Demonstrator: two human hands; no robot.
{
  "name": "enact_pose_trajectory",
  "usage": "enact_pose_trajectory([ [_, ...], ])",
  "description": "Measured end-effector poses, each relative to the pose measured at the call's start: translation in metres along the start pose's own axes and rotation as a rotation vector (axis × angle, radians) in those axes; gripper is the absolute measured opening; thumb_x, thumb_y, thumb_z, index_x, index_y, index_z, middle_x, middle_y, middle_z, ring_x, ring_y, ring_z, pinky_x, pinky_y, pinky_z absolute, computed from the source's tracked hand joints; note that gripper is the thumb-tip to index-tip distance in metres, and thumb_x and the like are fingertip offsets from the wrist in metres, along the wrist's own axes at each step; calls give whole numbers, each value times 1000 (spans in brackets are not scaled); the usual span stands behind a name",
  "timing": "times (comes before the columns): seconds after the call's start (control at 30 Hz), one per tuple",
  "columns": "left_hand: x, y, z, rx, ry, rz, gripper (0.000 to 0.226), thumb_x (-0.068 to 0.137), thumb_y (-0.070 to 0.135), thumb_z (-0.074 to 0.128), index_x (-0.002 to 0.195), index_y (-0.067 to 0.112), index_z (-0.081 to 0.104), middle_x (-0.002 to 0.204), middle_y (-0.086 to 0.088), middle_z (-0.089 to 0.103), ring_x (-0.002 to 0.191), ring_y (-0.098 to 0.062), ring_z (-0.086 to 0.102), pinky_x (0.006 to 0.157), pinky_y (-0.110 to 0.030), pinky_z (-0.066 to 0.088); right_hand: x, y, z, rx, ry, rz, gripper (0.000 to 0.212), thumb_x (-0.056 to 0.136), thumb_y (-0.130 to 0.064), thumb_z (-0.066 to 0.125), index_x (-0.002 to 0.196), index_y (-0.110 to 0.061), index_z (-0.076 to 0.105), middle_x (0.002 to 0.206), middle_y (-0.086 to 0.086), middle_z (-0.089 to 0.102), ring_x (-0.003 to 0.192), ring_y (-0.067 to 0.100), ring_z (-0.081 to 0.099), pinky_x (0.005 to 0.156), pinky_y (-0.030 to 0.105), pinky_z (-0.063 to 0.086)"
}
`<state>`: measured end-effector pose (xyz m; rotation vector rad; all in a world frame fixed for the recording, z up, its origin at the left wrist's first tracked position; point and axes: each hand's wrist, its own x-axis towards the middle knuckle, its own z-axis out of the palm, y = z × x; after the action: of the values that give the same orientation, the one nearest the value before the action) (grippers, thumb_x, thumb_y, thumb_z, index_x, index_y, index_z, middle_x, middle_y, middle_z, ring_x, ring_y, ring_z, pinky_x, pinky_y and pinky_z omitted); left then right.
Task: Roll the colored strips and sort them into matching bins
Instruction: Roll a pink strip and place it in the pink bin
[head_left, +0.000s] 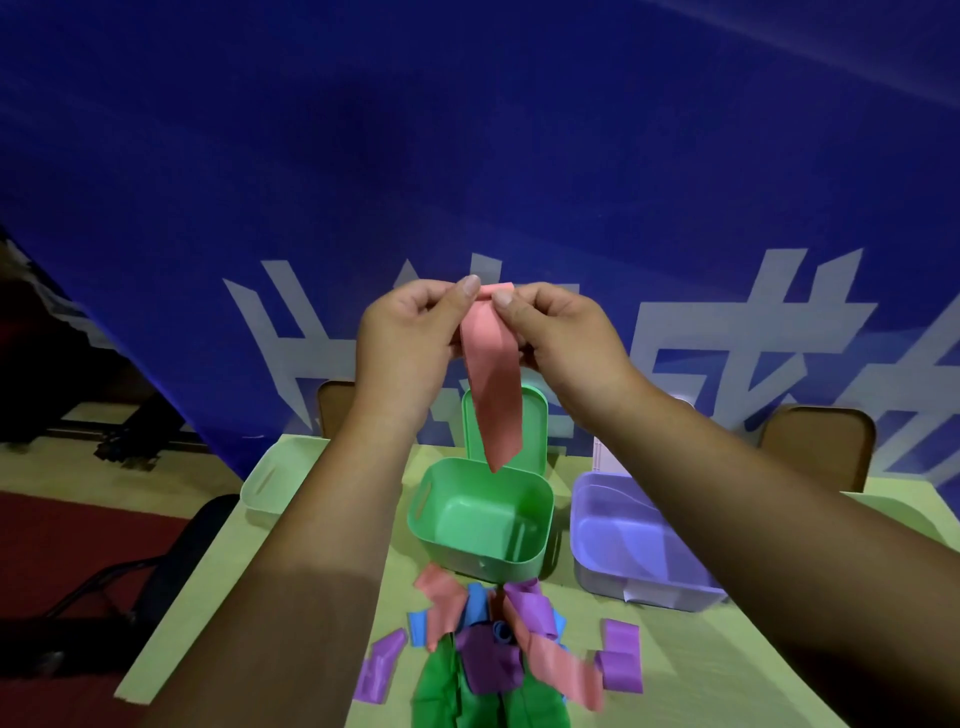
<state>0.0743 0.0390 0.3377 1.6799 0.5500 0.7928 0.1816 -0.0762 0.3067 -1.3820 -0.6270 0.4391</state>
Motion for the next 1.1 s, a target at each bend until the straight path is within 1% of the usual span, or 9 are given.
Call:
enact_pose_trajectory([
  [0.1,-1,0,-4,11,-12,9,15,101,34,76,98,21,84,91,-3,83,89,-24,81,86,-50,67,0,-1,0,9,-6,-5,26,105,-31,68,104,-7,77,83,5,75,83,24,70,90,61,62],
  [0.23,-2,0,-6,31,10,12,6,99,24,79,103,21,81,93,1,83,89,-16,81,87,-45,68,-3,-4,3,59,-30,21,33,105,-30,68,111,2,74,74,5,70,72,18,67,72,39,58],
  [0.33,-2,-1,-6,45,1,18,10,97,22,81,106,21,80,96,1,83,92,-14,81,88,-44,68,-2,-4,4,56,-30,22,34,105,-36,68,108,-3,78,85,21,74,79,30,72,81,49,62],
  [0.4,-1,-3,-7,52,-9,26,12,97,20,81,108,22,79,99,1,82,94,-14,80,87,-42,68,-2,-5,1,7,-22,14,30,107,-34,66,108,-7,79,95,18,79,91,37,76,90,53,64],
  [0.47,-1,-4,-7,38,-12,23,14,97,19,81,111,22,78,101,0,82,97,-15,80,87,-41,68,-3,-8,-1,-34,-11,13,26,108,-31,63,110,-10,79,97,12,81,97,34,78,91,51,65],
  [0.7,0,-6,-5,-210,-90,-148,22,97,11,79,117,6,75,107,-15,82,103,-29,81,98,-50,64,3,-6,-3,-22,-2,21,13,105,-22,68,107,-17,80,97,9,81,86,22,74,88,48,62],
  [0.87,-2,-5,-4,-143,-81,-123,22,96,12,81,117,10,76,102,-10,83,98,-27,82,95,-47,65,2,-6,-8,43,-36,33,15,102,-13,69,114,-12,78,99,9,80,85,16,73,83,37,59],
  [1.0,-4,-1,-1,-129,-77,-90,26,95,8,81,120,10,75,103,-9,83,98,-25,82,95,-44,66,-1,-8,-10,138,-54,58,19,102,-16,71,116,-4,75,94,15,76,84,22,72,84,41,60],
  [1.1,-6,0,1,-115,-84,-75,28,95,7,81,121,12,75,107,-9,83,102,-24,81,97,-46,65,-4,-10,-13,81,-28,27,14,102,-17,72,110,-8,78,95,16,78,83,22,72,90,49,61],
])
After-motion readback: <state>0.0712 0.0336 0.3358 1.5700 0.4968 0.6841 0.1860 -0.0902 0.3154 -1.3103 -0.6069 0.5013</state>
